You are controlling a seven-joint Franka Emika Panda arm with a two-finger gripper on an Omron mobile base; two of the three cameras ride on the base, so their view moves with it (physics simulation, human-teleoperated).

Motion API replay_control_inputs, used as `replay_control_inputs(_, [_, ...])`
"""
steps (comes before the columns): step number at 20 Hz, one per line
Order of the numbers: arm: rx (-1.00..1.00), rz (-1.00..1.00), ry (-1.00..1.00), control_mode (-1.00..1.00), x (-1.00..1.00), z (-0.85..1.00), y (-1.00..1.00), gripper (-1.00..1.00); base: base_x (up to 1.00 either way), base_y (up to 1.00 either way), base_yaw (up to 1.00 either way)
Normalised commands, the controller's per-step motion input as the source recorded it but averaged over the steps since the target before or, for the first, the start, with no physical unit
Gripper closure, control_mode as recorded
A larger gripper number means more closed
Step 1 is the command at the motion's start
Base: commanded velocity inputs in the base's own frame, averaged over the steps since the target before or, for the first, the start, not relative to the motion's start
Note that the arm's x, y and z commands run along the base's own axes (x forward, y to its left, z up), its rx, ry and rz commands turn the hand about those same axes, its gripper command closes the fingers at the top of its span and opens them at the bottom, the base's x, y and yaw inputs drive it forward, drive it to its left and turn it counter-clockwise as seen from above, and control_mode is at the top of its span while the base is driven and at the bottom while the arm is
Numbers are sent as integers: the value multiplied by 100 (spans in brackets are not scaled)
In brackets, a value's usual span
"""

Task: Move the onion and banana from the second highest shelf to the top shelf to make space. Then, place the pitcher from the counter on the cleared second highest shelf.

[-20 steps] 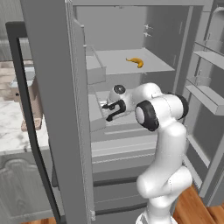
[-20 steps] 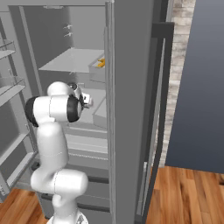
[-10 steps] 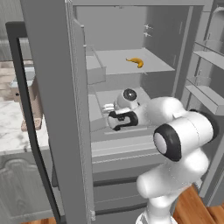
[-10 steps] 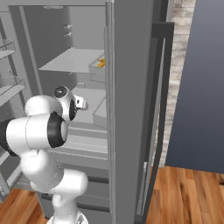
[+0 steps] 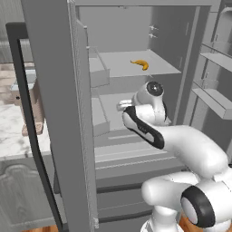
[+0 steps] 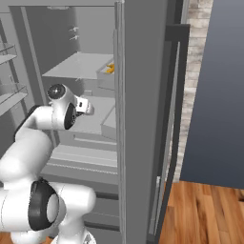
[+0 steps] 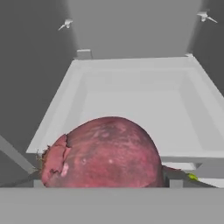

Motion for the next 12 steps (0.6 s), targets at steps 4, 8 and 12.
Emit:
replay_control_inputs(4, [0,0,-8,-100,-66,96,-1,100,0,0,0])
replay_control_inputs(8, [-2,0,-11,-100,-33,96,0,100,0,0,0])
replay_control_inputs(12, [-1,0,-13,-100,0,89,0,100,0,0,0])
